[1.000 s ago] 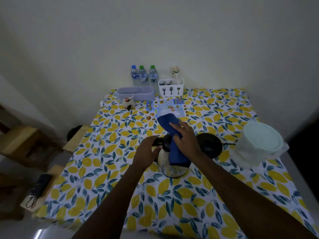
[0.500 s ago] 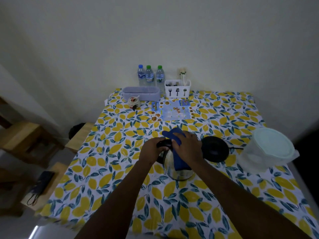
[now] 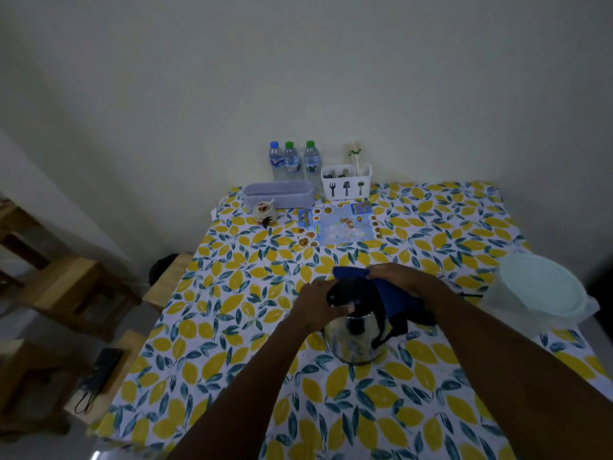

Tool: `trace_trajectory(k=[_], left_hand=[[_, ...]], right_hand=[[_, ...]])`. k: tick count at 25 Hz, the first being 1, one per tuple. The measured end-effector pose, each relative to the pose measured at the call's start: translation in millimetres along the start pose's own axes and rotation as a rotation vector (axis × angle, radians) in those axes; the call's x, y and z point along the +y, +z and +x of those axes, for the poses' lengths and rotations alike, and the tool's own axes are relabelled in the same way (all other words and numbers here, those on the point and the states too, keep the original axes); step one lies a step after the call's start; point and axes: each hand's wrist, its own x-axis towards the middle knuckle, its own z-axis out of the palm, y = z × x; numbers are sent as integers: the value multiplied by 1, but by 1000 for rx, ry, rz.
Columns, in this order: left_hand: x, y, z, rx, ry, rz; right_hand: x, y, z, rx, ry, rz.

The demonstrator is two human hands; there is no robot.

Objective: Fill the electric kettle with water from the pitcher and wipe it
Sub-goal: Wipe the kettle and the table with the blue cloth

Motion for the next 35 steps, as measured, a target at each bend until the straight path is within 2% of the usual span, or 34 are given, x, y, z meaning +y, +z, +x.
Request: trace_trajectory(k=[2,4,5,9,13,17,20,22,24,28,32,35], left_hand=[[0,1,-2,35,36,-35],[1,-1,-4,51,57,-70],[3,-4,-6,54,69,-72],[18,-12,-14,48,75,-109],[19,-13,-15,37,22,-126],[11,-14,-6,11,-29,-137],[9,-16,-2,-32,-14,-126],[4,-16,2,-55,2,-94],[-4,-12,7,-74,12,-65],[-12,-6,10,-68,12,-68],[-15,-5,9,-45,30,-108],[-14,-6,6,-41,32,-117]], right_hand=[[23,13,0,-16,66,307],[32,26,7,-87,36,578],[34,29,15,-103,15,649],[49,32,35,-105,14,662],[71,61,0,194,2,829],[90,124,-28,357,-112,1177],[80,178,-35,621,-104,1040],[41,200,-45,867,-32,769],[13,215,-52,991,23,587],[45,234,-36,1049,6,362],[63,242,-36,958,133,422],[55,234,-36,981,133,513]])
